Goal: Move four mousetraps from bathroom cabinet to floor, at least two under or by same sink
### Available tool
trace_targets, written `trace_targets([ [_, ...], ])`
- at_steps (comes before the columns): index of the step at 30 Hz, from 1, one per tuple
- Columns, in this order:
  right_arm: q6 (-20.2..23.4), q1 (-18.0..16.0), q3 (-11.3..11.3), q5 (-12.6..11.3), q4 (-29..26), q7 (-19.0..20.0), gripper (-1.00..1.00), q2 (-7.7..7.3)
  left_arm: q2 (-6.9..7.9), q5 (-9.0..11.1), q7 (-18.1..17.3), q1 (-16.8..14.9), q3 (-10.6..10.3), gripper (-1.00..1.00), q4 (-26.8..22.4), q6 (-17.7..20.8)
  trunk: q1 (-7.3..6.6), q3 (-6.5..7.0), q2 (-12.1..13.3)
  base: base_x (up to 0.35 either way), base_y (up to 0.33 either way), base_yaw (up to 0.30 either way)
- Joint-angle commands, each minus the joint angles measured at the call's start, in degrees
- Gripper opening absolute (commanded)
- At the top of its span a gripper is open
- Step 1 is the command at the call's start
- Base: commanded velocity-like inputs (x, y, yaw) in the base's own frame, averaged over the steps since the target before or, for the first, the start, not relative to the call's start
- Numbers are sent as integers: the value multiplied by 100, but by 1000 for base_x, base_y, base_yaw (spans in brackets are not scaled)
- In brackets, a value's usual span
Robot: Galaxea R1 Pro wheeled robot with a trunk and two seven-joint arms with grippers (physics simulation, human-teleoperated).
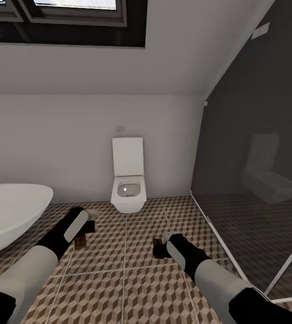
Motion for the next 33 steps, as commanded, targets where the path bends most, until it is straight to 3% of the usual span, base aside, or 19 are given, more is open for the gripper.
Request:
trace_targets([
  [1,14,-5,41,-81,-8,-49,-100,-4,8,40,52,-5,28,-100,-13,41,0,-6,-3,0,0,0],
  [8,19,-5,41,-81,-8,-49,-100,-2,12,-1,48,-5,252,-100,-40,199,0,-6,-3,20,0,0],
  [25,38,-5,55,-81,33,-71,-100,0,53,-9,44,-5,289,-100,-72,218,0,-6,-3,273,0,0],
  [33,406,-5,65,-74,47,-112,-100,3,54,-9,44,-5,289,-100,-68,218,0,-6,-3,321,53,0],
])
